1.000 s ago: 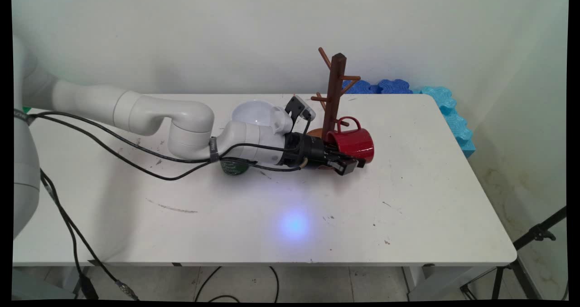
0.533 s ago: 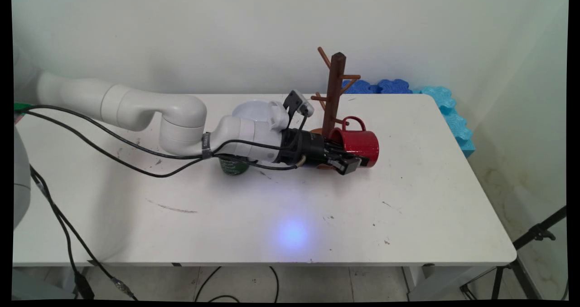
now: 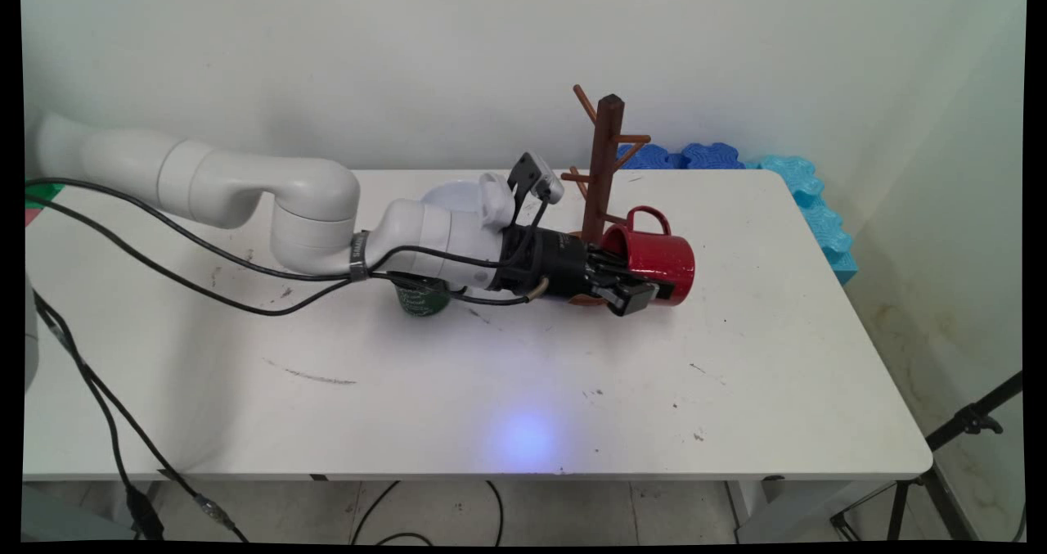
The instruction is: Place the picked object on the table
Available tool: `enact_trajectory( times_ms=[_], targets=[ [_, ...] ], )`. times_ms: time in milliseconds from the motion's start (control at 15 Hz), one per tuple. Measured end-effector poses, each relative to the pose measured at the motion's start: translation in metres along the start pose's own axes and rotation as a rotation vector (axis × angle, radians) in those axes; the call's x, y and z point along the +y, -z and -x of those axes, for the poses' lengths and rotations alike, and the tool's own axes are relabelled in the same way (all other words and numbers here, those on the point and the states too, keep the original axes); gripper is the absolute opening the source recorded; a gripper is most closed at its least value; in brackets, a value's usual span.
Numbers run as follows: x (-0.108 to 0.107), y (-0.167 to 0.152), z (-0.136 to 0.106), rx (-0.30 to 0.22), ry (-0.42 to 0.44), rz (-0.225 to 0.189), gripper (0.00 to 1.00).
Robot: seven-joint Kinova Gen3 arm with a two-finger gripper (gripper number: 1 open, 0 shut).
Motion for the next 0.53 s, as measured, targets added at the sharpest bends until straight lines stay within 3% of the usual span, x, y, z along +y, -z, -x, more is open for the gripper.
enact_trajectory(
  times_ms=[533],
  targets=[
    [0.019, 0.022, -0.019, -0.011, -0.086, 0.053, 0.00]
  ],
)
